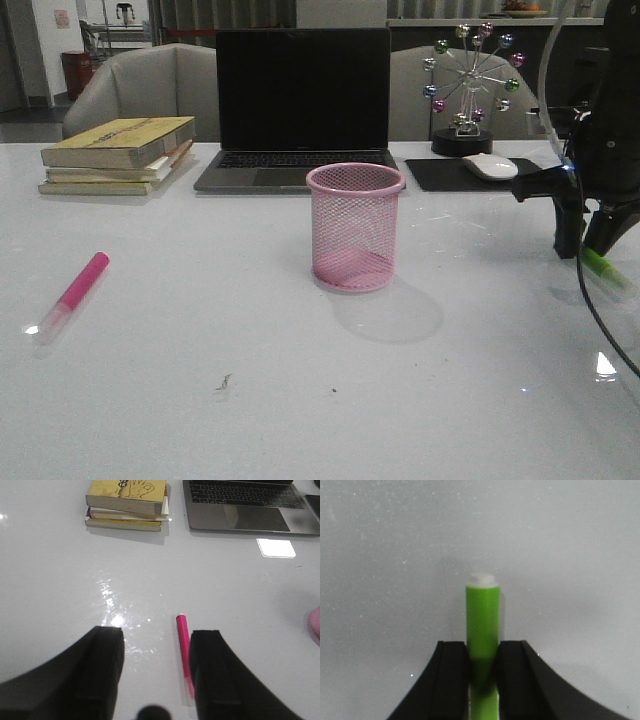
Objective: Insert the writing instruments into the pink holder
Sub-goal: 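Lower the right gripper and grasp the green highlighter, lift it, then carry the green highlighter over the pink holder and drop it in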
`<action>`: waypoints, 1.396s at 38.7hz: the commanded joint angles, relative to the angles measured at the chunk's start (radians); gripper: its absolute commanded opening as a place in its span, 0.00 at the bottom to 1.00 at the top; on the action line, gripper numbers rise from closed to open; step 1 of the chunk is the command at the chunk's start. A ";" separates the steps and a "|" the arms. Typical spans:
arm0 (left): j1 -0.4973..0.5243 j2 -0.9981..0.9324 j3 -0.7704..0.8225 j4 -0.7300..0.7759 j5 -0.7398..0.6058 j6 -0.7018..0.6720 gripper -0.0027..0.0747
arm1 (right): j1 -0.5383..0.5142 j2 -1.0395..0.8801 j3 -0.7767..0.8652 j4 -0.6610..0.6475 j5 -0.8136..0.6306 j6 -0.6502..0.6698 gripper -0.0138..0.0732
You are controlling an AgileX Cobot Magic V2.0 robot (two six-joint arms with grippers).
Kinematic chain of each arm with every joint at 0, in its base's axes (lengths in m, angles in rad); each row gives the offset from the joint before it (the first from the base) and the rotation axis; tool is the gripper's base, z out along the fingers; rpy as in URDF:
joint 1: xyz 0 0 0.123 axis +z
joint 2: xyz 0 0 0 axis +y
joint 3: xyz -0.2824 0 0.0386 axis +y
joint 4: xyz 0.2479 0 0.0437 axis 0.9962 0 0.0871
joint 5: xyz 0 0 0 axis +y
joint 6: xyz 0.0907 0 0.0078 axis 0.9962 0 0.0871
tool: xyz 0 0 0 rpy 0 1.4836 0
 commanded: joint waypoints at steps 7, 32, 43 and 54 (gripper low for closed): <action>0.002 -0.009 -0.035 -0.013 -0.077 -0.009 0.53 | -0.003 -0.084 -0.030 -0.013 -0.028 -0.003 0.19; 0.002 -0.009 -0.035 -0.013 -0.075 -0.009 0.53 | 0.106 -0.398 -0.030 0.065 -0.197 -0.003 0.19; 0.002 -0.009 -0.035 -0.013 -0.075 -0.009 0.53 | 0.269 -0.469 -0.028 0.065 -0.390 -0.003 0.19; 0.002 -0.009 -0.035 -0.013 -0.075 -0.009 0.53 | 0.409 -0.392 -0.026 0.065 -0.525 -0.003 0.19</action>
